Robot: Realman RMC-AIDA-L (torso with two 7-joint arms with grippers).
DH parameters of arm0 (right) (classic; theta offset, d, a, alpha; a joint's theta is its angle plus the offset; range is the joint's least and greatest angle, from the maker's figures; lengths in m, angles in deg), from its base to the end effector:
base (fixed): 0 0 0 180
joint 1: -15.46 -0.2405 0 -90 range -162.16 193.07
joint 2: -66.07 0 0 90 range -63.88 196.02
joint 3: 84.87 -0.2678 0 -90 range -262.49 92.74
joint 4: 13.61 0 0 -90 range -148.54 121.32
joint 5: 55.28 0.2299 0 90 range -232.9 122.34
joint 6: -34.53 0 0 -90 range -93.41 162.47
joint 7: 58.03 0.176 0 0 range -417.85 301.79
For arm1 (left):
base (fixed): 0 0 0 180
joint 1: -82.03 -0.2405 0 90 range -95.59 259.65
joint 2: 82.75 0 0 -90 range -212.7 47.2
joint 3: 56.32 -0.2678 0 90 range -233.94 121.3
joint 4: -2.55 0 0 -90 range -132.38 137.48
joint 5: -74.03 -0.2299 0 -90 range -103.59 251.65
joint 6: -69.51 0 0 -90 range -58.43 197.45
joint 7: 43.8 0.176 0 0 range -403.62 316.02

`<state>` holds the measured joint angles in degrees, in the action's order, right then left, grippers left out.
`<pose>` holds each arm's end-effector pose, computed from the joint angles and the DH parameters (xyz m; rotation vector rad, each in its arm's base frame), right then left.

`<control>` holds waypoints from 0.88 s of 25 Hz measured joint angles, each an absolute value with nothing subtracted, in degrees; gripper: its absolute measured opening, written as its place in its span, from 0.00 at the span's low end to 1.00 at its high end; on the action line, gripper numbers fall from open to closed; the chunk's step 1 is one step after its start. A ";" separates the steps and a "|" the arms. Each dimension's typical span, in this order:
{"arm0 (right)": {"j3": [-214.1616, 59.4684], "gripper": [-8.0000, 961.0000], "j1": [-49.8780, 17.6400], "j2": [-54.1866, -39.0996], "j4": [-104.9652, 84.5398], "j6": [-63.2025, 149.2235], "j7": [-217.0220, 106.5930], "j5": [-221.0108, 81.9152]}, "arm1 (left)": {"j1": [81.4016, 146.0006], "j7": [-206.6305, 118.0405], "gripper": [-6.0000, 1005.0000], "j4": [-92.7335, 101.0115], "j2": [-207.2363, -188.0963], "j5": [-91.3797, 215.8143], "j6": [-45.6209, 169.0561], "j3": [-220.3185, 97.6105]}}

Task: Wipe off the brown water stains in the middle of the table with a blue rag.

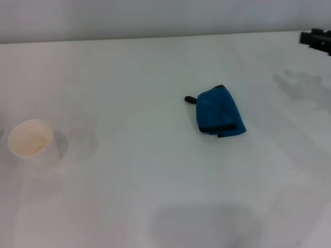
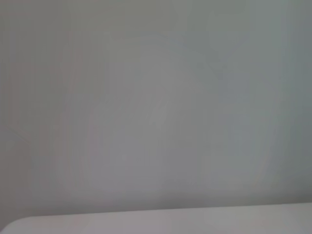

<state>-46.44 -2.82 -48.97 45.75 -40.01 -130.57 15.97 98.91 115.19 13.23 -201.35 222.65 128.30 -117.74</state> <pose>0.3377 0.3818 0.1064 -2.1021 1.0049 0.5976 -0.4210 0.3374 -0.0097 -1.6473 -0.6720 -0.4980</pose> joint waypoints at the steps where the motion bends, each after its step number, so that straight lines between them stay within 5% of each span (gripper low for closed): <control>1: -47.94 0.42 -2.51 -48.97 43.95 -40.01 -133.21 17.56 | 98.94 115.19 0.87 13.26 -201.34 222.66 128.30 -117.58; 22: -93.62 0.42 2.99 -48.39 2.66 -48.28 -200.59 28.92 | 98.44 114.83 0.87 13.36 -201.47 222.65 132.44 -116.40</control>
